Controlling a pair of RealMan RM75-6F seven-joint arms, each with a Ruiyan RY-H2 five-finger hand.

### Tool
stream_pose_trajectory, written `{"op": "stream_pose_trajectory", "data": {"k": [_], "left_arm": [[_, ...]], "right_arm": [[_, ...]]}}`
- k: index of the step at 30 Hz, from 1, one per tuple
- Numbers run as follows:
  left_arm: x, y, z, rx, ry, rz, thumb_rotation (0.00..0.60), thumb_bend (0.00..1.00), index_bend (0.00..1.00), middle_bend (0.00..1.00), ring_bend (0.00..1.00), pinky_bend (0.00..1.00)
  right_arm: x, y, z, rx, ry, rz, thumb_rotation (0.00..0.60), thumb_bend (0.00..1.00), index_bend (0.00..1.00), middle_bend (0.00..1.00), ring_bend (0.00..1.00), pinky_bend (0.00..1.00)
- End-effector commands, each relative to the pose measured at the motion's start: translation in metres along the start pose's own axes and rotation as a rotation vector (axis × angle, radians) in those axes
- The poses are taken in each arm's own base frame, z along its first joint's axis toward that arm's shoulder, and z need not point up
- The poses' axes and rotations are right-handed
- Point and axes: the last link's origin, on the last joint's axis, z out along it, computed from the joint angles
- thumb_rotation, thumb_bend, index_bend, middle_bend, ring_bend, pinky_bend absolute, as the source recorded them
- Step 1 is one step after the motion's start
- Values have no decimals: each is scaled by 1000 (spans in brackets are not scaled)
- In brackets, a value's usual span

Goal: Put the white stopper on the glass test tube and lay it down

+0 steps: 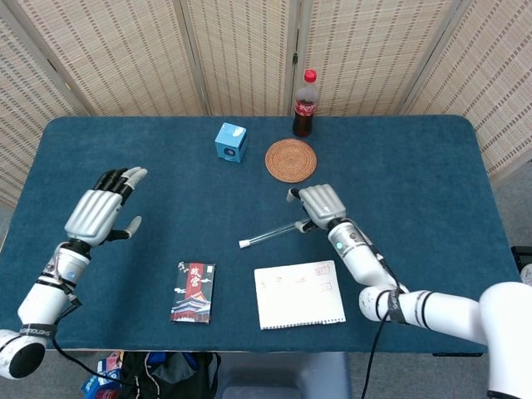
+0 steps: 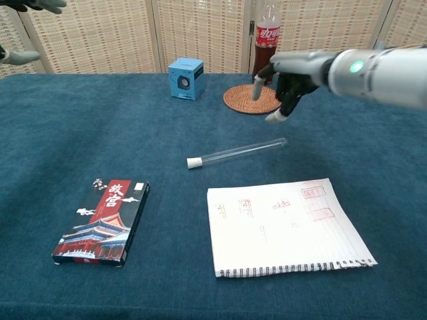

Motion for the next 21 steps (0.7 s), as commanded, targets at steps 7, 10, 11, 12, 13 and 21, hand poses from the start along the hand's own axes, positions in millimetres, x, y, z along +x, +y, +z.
{"op": "stream_pose_trajectory", "data": {"k": [7,10,11,12,13,21], "left_arm": [[-2,-42,-30,154,83,34,600,388,107,0,0,0],[-6,-54,-46,212,101,35,600,388,107,0,0,0],[-7,-57,-50,224,106,31,600,388,107,0,0,0],[-8,-60,-55,239,109,27,600,387,107,0,0,0],[-10,-64,-61,254,117,32,600,387,107,0,0,0],[-21,-73,-101,313,167,46,600,385,114,0,0,0]], "right_arm": [[29,83,-110,-97,170,-82,600,390,459,577,629,922],[29,99,-146,-118,235,-125,600,389,459,557,602,907],[29,103,-156,-124,250,-121,600,389,459,554,596,906],[28,107,-166,-132,261,-116,600,389,459,550,590,903],[27,113,-179,-145,276,-111,600,389,459,544,579,895],[14,139,-248,-227,352,-115,600,389,459,519,529,787]]}}
